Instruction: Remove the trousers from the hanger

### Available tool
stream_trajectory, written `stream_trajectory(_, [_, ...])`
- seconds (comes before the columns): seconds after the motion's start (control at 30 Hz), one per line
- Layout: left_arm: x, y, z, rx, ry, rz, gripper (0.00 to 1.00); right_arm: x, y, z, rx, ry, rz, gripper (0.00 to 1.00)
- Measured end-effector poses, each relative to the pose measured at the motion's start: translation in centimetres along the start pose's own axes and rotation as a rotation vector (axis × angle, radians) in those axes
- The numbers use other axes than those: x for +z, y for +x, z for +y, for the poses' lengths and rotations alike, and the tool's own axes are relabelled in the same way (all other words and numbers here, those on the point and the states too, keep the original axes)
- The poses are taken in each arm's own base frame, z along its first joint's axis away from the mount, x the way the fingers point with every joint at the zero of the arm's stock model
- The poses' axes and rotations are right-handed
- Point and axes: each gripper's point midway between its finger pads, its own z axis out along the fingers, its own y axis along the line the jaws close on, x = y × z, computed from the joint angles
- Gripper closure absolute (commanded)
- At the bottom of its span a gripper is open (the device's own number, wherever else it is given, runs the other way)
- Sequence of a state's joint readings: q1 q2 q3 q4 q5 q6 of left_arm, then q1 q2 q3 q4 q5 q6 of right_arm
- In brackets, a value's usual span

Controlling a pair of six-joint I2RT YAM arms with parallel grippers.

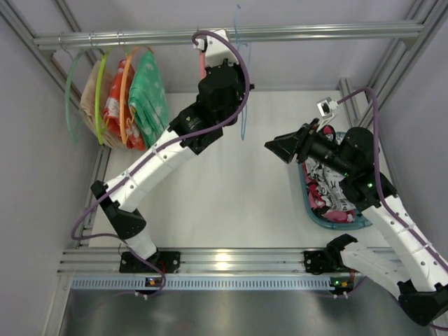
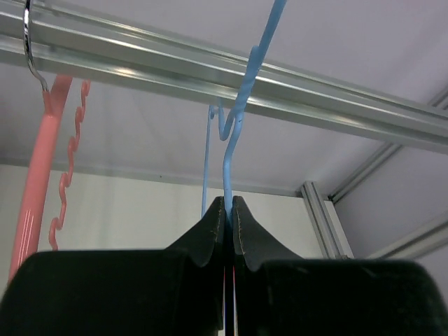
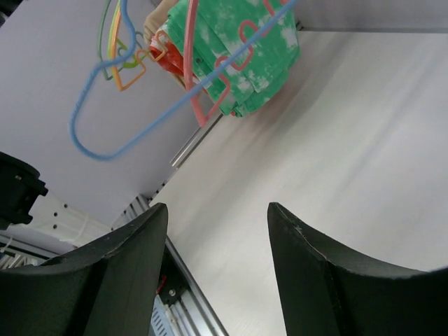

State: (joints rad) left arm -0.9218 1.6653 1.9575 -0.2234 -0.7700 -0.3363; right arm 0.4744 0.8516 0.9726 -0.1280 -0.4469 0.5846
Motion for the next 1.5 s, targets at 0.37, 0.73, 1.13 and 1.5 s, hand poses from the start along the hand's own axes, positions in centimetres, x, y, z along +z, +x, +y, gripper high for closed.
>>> stream_trajectory(0.37, [6.3,3.0,1.6,0.057,-0.078,-0.001,1.00,0.0,-0.2,-0.3,-0.005,0.016,-0.006,0.39])
stream_trajectory(0.73, [7.1,4.4,2.8,0.066,-0.109,0.007,1.00,-0.2,-0.1,-0.8,-0.009,0.036,-0.002,0.39])
stream_trajectory(1.13, [7.2,7.4,5.6,0.073,-0.187,0.046,0.88,-0.6,-0.3,-0.8,-0.017,0.042,-0.008,0.39])
stream_trajectory(1.5, [6.1,6.2,6.0,0.054,-0.149,0.057,0.38,-0.7,0.1,-1.5,-0.040,0.069,0.005,0.30])
